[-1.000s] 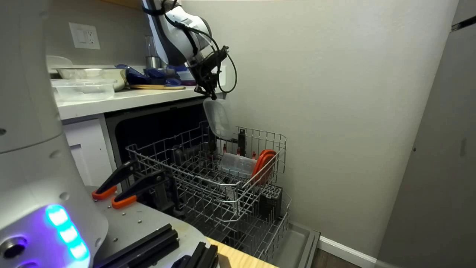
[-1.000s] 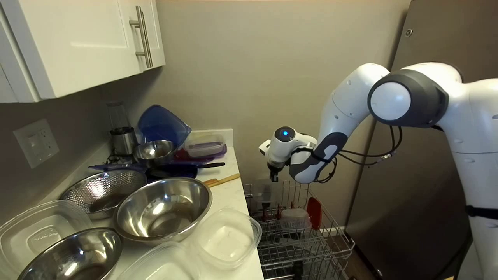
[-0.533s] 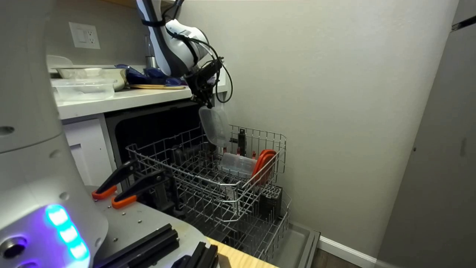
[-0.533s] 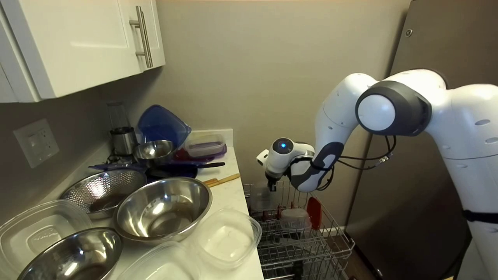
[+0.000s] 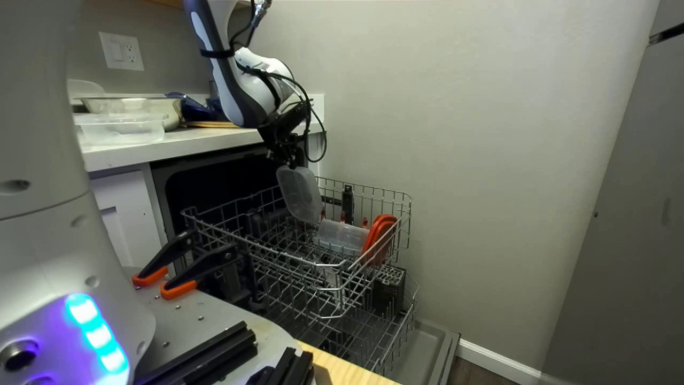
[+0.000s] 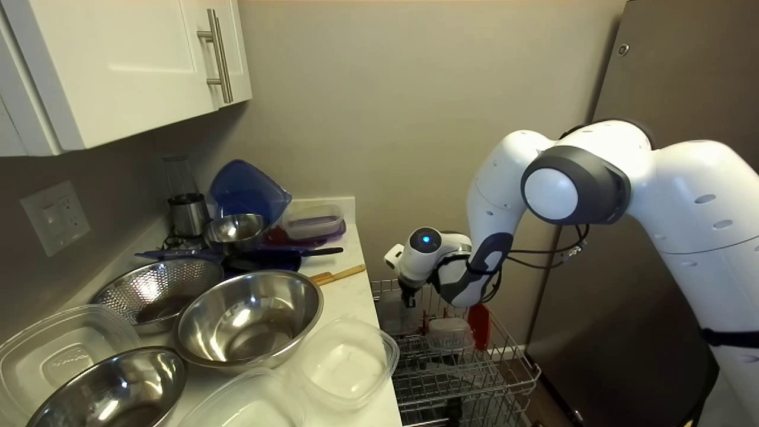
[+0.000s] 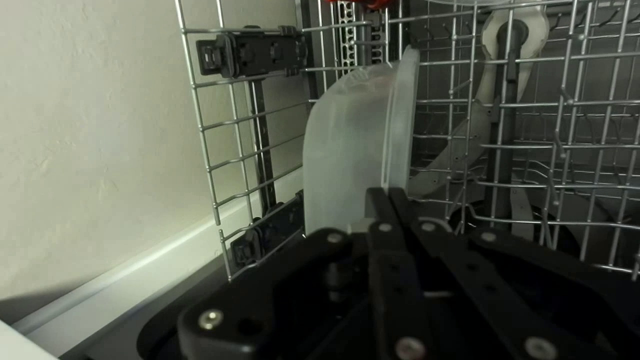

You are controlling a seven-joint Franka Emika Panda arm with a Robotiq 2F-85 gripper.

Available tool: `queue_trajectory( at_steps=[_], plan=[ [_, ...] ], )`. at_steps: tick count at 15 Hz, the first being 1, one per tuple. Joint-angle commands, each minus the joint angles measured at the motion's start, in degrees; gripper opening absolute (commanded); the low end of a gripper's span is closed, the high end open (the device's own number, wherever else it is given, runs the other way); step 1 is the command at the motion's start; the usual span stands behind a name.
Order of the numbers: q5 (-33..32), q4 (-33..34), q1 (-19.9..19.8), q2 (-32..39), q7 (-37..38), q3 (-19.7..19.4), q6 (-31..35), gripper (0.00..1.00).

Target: Put the clear bowl second from left in the dish washing machine rack

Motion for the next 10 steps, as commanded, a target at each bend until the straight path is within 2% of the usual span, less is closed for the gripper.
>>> queue_trajectory(
  at_steps=[1,3,7,10],
  plan=[
    [-2.65,-0.55,1.01,0.82,0.87,-2.13,4.13,0.01],
    [-4.81,-1.33,1.42,0.84,0.99,-3.95,6.54,0.01],
    [-9.25,-2.38,4.01,1.37,2.12,-10.74,11.11,0.01],
    [-9.67,-3.63,6.31,1.91,2.58,-14.50,13.94,0.01]
  ],
)
